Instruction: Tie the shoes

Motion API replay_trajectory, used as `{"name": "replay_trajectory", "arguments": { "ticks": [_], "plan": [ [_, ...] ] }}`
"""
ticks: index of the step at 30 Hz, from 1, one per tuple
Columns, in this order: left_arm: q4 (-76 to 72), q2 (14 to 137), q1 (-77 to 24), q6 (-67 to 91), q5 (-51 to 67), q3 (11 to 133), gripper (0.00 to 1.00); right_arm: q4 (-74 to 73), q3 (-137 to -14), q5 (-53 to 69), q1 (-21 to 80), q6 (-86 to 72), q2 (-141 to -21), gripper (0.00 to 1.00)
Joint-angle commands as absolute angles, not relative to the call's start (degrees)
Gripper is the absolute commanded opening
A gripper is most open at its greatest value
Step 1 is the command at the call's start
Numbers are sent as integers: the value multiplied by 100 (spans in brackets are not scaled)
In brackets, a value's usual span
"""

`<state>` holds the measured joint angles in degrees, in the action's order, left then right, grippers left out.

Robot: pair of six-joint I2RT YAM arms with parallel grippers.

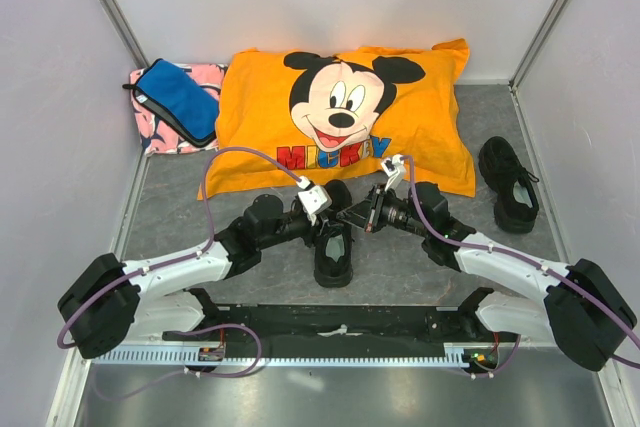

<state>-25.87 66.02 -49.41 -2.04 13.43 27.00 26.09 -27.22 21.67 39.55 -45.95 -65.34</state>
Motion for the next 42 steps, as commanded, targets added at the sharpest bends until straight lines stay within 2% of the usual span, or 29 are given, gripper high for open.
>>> {"name": "replay_trajectory", "arguments": {
  "ticks": [1, 2, 4, 10, 16, 25, 29, 30, 33, 39, 41, 42],
  "plan": [
    [-2918, 6644, -4983, -61, 1187, 2725, 52, 2909, -2681, 2039, 4008, -4807, -6574, 0],
    [-2927, 6645, -4983, -62, 1221, 2733, 55, 2909, -2681, 1996, 4017, -4834, -6600, 0],
    [-2971, 6662, -4983, 149, 1213, 2760, 57, 2892, -2689, 1978, 4025, -4860, -6627, 0],
    [-2988, 6767, -4983, 308, 1081, 2813, 56, 2962, -2698, 1934, 4043, -5001, -6715, 0],
    [-2822, 6706, -4983, 167, 993, 2769, 42, 2831, -2698, 1864, 4060, -5001, -6584, 0],
    [-2522, 6443, -4939, -307, 1195, 2672, 12, 2584, -2724, 1784, 4025, -4948, -6399, 0],
    [-2487, 6434, -4939, -430, 1344, 2672, 4, 2400, -2812, 1854, 4008, -4808, -6407, 2],
    [-2470, 6434, -4939, -457, 1371, 2672, 3, 2225, -2847, 1872, 3990, -4747, -6407, 13],
    [-2373, 6434, -4939, -606, 1459, 2707, 2, 1768, -3093, 2030, 3885, -4255, -6390, 34],
    [-2277, 6451, -4939, -843, 1608, 2751, 2, 1512, -3339, 2512, 3700, -2834, -6258, 48],
    [-2171, 6451, -4939, -905, 1600, 2786, 2, 1285, -3541, 2584, 3691, -2410, -6337, 50],
    [-2136, 6434, -4939, -931, 1626, 2821, 2, 1109, -3620, 2627, 3674, -2234, -6459, 48]
  ]
}}
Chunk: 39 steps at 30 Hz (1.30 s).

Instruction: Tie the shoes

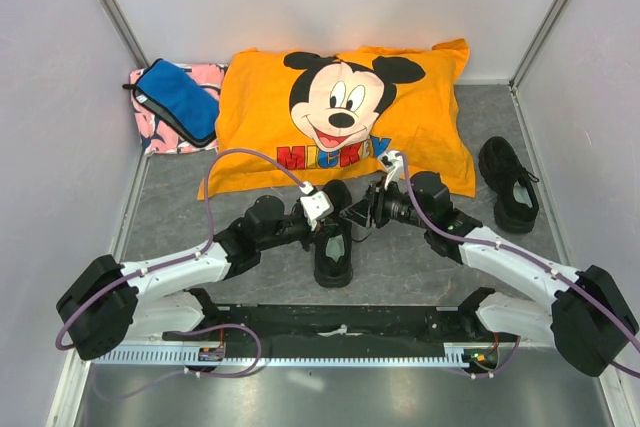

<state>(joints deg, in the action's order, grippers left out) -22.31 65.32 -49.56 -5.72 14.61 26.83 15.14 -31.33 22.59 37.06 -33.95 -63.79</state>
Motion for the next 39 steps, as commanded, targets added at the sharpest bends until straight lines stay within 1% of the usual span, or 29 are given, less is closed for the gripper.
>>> {"name": "replay_trajectory", "arguments": {
  "ticks": [1, 5, 8, 10, 15, 22, 25, 26, 29, 39],
  "plan": [
    [-2066, 6434, -4939, -958, 1626, 2830, 2, 1029, -3778, 2776, 3648, -1902, -6530, 45],
    [-1978, 6434, -4939, -949, 1644, 2839, 2, 686, -4122, 3005, 3569, -1486, -6995, 42],
    [-1899, 6460, -4939, -984, 1626, 2883, 2, 694, -4254, 3453, 3454, -1415, -7259, 40],
    [-1898, 6460, -4939, -993, 1626, 2892, 2, 747, -4280, 3795, 3428, -1389, -7321, 42],
    [-1933, 6495, -4931, -1037, 1644, 2900, 2, 756, -4280, 4192, 3428, -1310, -7347, 44],
    [-1890, 6522, -4904, -1055, 1670, 2953, 2, 712, -4350, 3885, 3252, -1485, -7523, 44],
    [-1828, 6521, -4896, -1072, 1670, 2944, 2, 703, -4473, 3788, 3050, -1740, -7699, 37],
    [-1819, 6530, -4887, -1046, 1670, 2953, 2, 686, -4508, 3779, 3024, -1792, -7821, 33],
    [-1802, 6557, -4887, -1063, 1687, 2971, 2, 528, -4649, 3806, 2953, -1802, -8024, 31],
    [-1582, 6697, -4860, -1046, 1661, 3103, 2, 290, -4834, 4131, 2962, -1784, -8350, 34]
  ]
}}
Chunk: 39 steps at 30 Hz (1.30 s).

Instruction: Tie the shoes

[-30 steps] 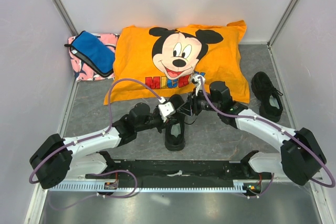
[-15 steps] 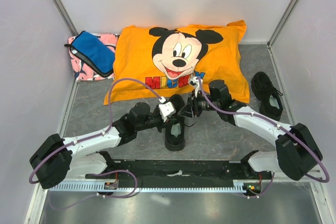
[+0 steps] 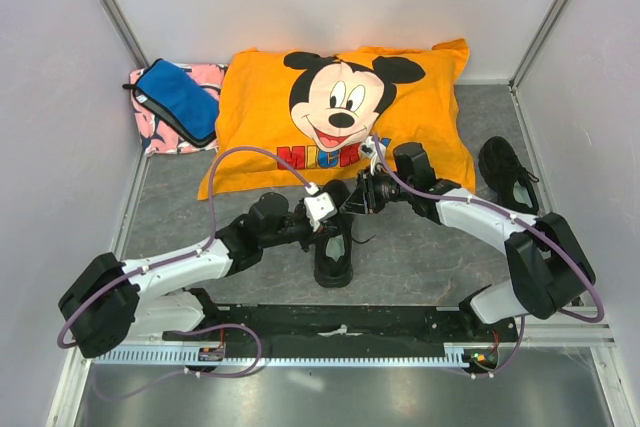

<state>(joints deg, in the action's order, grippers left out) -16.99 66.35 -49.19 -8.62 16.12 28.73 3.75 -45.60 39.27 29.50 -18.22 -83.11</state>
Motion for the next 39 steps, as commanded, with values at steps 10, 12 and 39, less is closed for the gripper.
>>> {"name": "replay_trajectory", "arguments": {
  "ticks": [10, 12, 39],
  "plan": [
    [-1459, 6803, -4852, -993, 1644, 3190, 2, 114, -4834, 4333, 3015, -1617, -8376, 32],
    [-1450, 6838, -4852, -993, 1644, 3199, 2, 53, -4843, 4298, 3050, -1530, -8376, 32],
    [-703, 7365, -4553, -510, 1872, 3638, 2, 563, -4518, 4219, 3094, -1749, -7743, 0]
  ]
}}
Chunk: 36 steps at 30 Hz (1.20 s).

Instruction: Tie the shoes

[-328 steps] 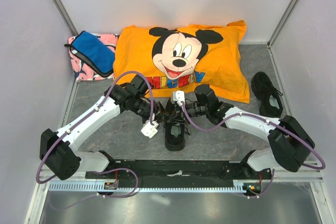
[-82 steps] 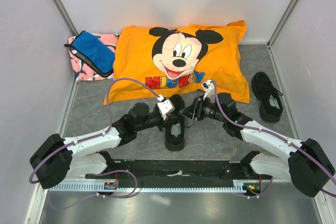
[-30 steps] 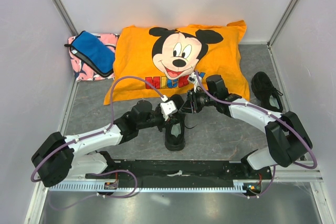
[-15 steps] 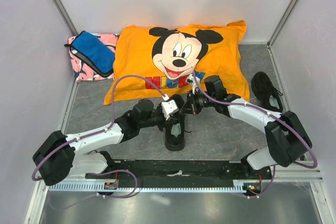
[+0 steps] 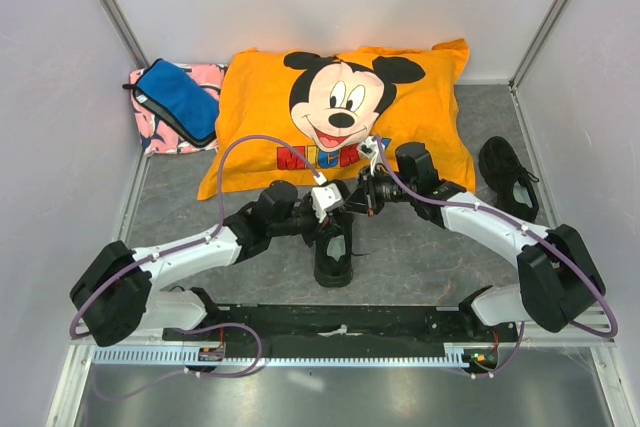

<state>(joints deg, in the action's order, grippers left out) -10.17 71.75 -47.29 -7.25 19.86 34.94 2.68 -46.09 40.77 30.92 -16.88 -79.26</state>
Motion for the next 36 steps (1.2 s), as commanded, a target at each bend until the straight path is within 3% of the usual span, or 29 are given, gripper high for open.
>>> {"name": "replay_trajectory", "arguments": {
  "ticks": [1, 36],
  "plan": [
    [-703, 7374, -4527, -449, 1863, 3639, 2, 563, -4483, 4227, 3094, -1749, -7708, 0],
    [-492, 7655, -4096, 1045, 2206, 4280, 1, 835, -4192, 4474, 3120, -1740, -7427, 0]
  ]
}}
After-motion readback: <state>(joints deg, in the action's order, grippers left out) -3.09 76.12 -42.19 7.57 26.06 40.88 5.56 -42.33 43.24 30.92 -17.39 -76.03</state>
